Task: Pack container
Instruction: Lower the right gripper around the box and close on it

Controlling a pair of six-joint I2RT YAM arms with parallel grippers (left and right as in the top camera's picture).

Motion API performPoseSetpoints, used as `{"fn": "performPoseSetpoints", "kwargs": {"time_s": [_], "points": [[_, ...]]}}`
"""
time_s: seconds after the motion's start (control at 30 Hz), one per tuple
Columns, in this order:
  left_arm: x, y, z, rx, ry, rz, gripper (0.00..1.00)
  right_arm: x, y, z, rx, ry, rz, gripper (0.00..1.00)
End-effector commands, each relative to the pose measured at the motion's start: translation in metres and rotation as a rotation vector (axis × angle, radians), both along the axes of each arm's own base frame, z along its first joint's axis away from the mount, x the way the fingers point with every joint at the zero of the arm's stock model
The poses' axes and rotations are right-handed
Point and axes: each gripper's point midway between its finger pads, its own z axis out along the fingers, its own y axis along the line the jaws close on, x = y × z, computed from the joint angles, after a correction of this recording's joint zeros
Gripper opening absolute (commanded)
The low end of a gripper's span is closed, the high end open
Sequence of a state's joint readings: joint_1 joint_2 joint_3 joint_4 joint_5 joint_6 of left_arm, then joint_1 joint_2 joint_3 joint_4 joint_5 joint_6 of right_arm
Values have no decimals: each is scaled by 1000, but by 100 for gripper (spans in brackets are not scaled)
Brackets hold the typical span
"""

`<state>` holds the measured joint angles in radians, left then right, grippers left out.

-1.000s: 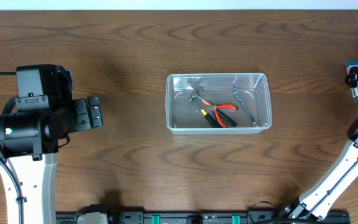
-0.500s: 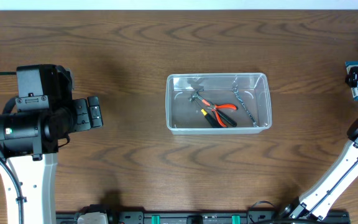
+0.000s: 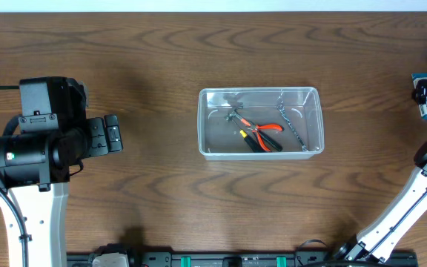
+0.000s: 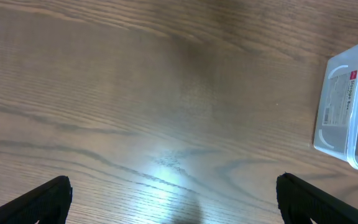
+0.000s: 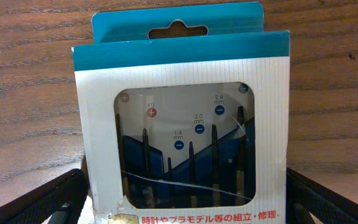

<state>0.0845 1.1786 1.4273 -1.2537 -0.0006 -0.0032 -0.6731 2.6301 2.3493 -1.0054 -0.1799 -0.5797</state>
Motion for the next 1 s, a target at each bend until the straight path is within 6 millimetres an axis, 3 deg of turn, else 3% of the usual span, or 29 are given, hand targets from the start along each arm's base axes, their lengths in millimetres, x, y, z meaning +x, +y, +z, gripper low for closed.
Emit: {"fn": "performPoseSetpoints", "kwargs": {"time_s": [0.0,0.27,0.5,0.6,0.87,0.97], "points": [[0,3,0,2,4,17,98,-17,1,-26,21,76,-22,99],[0,3,0,2,4,17,98,-14,-1,-25,8,63,-17,86],[0,3,0,3,4,17,98,-16,-5,-25,-14,76,-21,87],[0,3,0,2,4,17,98,-22,-12,-26,-53,109,-34,93],[0,3,0,2,4,17,98,-28,-15,-26,-79,144,-25,86],[0,3,0,2,4,17,98,-28,-14,-26,-81,145,7,91]]}}
